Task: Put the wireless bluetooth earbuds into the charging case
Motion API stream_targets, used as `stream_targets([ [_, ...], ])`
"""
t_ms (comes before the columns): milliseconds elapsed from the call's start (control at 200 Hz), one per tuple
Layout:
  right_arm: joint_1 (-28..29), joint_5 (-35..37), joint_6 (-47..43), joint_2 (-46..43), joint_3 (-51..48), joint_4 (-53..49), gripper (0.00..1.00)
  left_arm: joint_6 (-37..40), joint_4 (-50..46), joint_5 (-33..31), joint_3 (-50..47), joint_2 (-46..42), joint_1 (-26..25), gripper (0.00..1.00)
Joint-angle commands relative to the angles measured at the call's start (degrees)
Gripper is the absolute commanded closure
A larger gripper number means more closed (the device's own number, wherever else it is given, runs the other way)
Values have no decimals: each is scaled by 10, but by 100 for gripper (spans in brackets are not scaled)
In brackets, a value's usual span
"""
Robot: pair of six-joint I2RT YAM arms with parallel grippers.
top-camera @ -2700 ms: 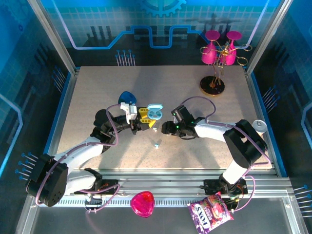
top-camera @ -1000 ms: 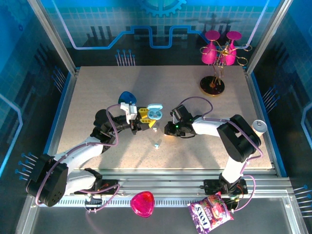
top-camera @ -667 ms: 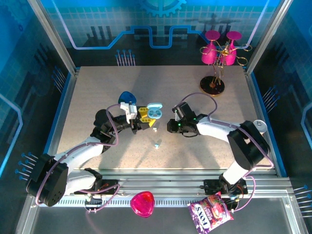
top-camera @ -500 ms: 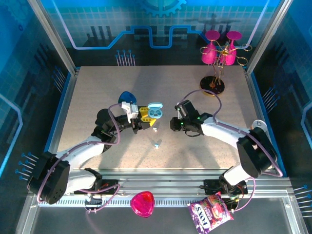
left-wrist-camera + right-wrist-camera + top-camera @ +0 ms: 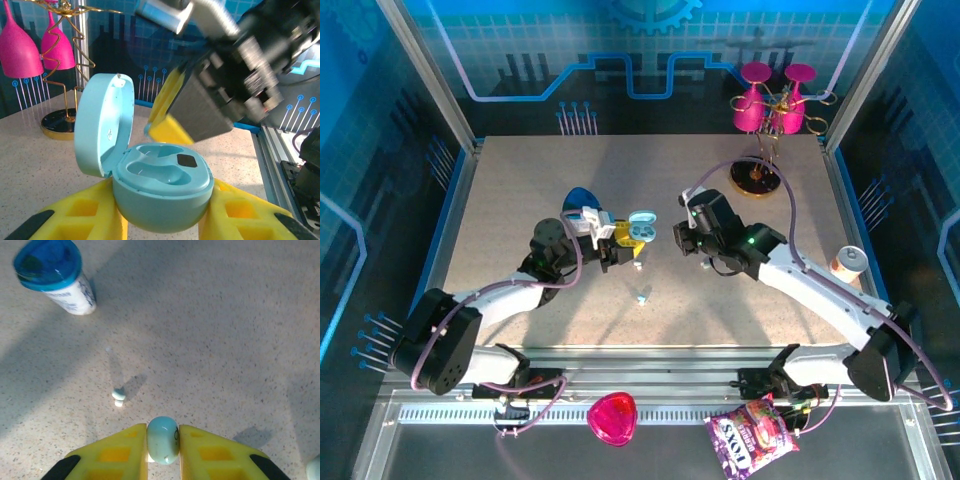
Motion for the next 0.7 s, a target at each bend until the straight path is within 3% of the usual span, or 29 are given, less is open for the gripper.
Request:
stream_targets([
  [0,24,36,-38,-18,30,-21,80,11,5,-5,18,12,7,73],
  [370,82,4,-91,-2,65,42,80,-3,32,29,16,29,10,73],
  [695,88,-6,-98,22,73,42,80,-8,30,34,14,23,10,73],
])
